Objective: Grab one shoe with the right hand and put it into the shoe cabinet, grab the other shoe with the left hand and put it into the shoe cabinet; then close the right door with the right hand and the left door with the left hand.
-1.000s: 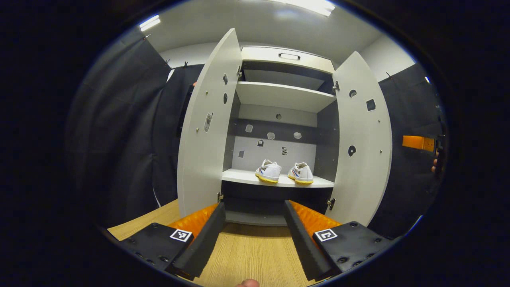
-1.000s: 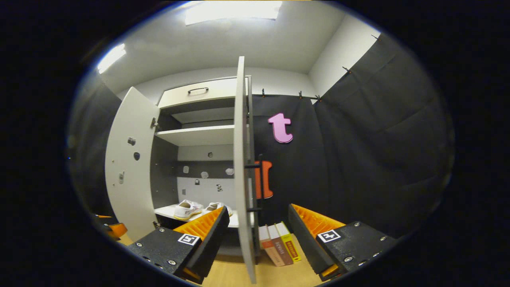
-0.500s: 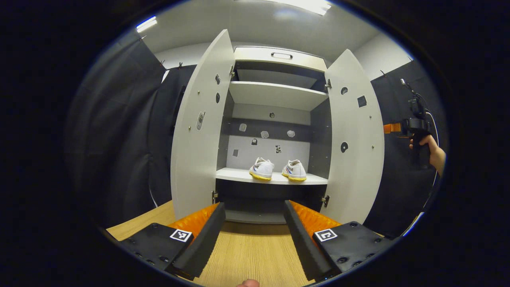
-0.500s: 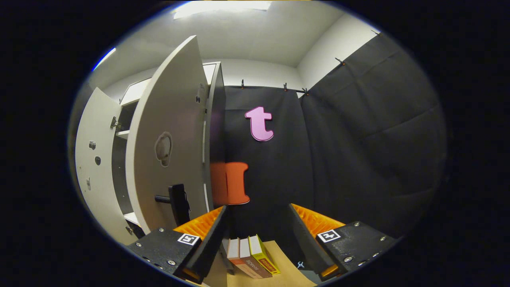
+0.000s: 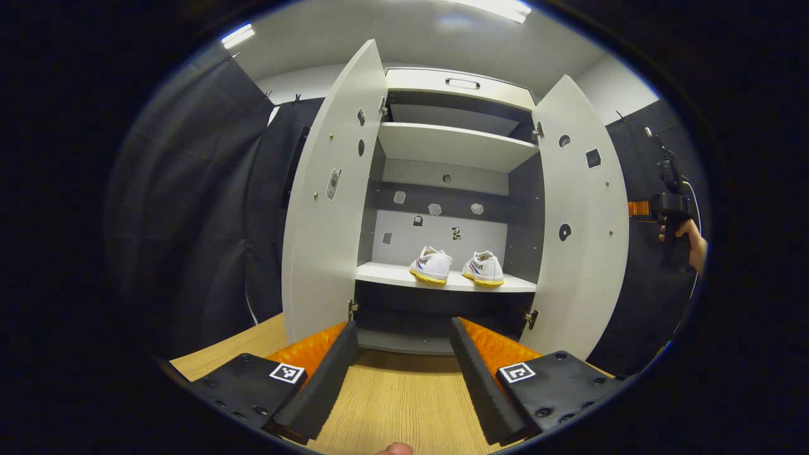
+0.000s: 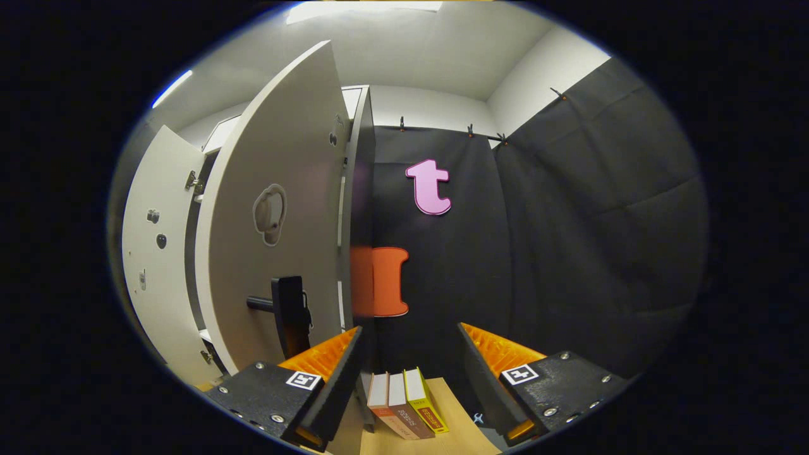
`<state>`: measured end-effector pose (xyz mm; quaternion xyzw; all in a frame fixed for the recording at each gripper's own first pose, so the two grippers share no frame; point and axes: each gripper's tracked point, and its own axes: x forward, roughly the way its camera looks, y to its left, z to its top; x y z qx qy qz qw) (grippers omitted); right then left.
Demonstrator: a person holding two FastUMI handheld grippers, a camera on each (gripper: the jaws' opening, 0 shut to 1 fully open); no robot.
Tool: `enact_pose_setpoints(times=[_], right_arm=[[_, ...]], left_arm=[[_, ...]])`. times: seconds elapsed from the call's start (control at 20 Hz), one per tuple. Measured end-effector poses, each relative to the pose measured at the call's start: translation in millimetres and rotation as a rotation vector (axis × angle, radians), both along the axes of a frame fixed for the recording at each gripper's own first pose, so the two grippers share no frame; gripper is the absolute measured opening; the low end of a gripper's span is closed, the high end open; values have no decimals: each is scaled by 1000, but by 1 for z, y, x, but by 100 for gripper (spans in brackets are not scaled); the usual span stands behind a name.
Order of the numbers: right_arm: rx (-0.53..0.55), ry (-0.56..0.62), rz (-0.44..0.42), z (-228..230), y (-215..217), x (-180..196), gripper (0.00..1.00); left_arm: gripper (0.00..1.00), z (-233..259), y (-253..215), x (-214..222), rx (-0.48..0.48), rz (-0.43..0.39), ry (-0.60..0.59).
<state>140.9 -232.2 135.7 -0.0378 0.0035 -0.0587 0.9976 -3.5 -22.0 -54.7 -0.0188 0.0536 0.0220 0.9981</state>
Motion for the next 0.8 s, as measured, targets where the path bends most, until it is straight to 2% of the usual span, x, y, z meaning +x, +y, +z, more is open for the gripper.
enact_pose_setpoints(times=[0.1,0.2,0.3,0.35,0.65,0.7,0.8], right_arm=[[-5,-4,16,-1,13,0,88],[-1,1,40,-3,30,2,88],[2,2,57,-4,49,4,88],[3,3,68,-5,59,5,88],[-1,15,145,-11,109,20,88],[-2,17,161,-12,118,24,88],[7,26,204,-17,140,33,88]], left_arm=[[99,0,0,2,-8,-7,-3],[96,-1,0,3,-10,-19,-4],[99,-3,4,5,0,-19,0],[96,-3,6,4,1,-18,1],[96,-7,35,4,20,23,7],[99,-6,40,3,20,31,5],[96,-4,50,2,24,49,4]])
